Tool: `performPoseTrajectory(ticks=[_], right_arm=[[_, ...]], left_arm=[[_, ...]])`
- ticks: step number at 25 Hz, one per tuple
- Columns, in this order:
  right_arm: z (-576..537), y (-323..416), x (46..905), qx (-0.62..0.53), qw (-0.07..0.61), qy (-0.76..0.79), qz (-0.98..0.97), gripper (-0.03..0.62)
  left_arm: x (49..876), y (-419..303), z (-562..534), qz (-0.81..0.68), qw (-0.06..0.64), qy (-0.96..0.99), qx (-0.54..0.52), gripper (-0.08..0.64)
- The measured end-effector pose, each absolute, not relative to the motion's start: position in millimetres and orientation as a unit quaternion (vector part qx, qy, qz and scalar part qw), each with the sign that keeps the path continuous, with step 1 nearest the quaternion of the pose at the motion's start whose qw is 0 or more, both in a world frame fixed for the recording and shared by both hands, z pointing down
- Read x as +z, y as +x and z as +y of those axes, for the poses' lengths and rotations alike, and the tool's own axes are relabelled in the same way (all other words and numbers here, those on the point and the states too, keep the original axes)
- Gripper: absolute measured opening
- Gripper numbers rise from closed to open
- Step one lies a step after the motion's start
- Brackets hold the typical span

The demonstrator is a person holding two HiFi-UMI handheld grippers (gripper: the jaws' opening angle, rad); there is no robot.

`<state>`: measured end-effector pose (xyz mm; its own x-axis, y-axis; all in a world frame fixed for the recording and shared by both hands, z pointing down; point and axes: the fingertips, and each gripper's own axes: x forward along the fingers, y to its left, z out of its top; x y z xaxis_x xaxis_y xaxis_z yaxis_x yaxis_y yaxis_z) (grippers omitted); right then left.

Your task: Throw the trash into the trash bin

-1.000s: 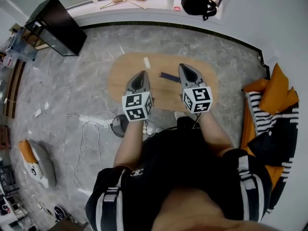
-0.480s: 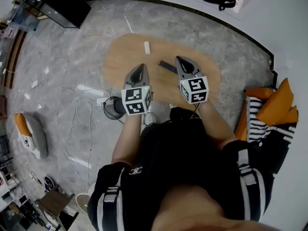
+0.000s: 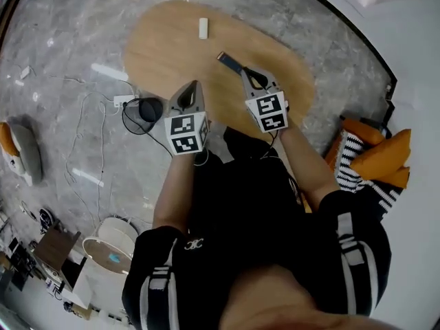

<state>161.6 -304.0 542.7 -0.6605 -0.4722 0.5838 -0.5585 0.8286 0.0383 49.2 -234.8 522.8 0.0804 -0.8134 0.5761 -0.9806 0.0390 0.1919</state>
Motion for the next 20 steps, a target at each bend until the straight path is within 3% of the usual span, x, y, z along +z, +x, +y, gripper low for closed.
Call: performPoseTrajectory(ticks=[9,12,20], right_arm=[[-328.8,138.1,682.2,0.06,0.428,0.211,-0.877,0.014],[-326.1,135.2,733.0,0.095,0.459,0.184,-0.864,0.106],[-341.4,139.6,830.2,0.12,0.521,0.173,-0.827,0.166]], left_arm=[[614.5,38.8,-244.9,-0.672,0.34,0.639,0.159,0.012],[637.6,40.6,-242.3,-0.671,0.354,0.63,0.165,0.012],[666.8,44.5,-239.1,-0.683,0.379,0.605,0.156,0.012]])
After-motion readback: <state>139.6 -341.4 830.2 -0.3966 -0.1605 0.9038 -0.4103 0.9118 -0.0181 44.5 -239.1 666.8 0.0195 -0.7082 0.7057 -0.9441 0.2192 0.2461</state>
